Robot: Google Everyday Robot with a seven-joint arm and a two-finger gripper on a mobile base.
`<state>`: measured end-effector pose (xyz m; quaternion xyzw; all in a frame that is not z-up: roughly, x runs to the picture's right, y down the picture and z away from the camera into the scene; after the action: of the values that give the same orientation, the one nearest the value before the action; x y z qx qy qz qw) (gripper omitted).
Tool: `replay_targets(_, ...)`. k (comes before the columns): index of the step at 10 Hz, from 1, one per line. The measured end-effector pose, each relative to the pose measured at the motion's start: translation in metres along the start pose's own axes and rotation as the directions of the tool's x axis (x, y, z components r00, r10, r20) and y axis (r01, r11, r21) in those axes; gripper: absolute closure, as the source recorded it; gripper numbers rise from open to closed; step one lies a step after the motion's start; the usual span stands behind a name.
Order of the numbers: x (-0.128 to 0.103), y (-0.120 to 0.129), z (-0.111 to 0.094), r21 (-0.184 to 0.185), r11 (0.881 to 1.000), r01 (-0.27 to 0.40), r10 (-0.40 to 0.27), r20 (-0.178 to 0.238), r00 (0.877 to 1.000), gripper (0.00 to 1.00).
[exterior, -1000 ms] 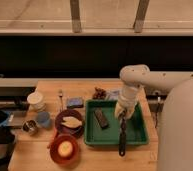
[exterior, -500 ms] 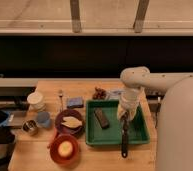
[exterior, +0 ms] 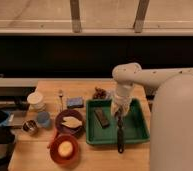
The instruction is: Wipe tray with brush
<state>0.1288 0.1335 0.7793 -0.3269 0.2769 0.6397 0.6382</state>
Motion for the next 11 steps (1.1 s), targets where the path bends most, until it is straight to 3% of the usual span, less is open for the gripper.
replay_targets(3, 0.022, 0.012, 0.004, 0.009, 0.999, 0.037, -0.037, -0.018, 0.999, 1.00)
replay_targets(5, 0.035, -0.006, 0.005, 0.020, 1.000, 0.016, -0.016, -0.029, 0.999, 1.00)
replay_targets(7, 0.048, -0.043, 0.000, 0.043, 0.998, -0.034, 0.035, -0.027, 0.999, 1.00)
replay_targets(9, 0.046, -0.066, -0.007, 0.056, 0.997, -0.056, 0.057, -0.018, 0.998, 1.00)
replay_targets(11, 0.037, -0.072, -0.012, 0.074, 0.996, -0.048, 0.049, -0.011, 0.999, 1.00)
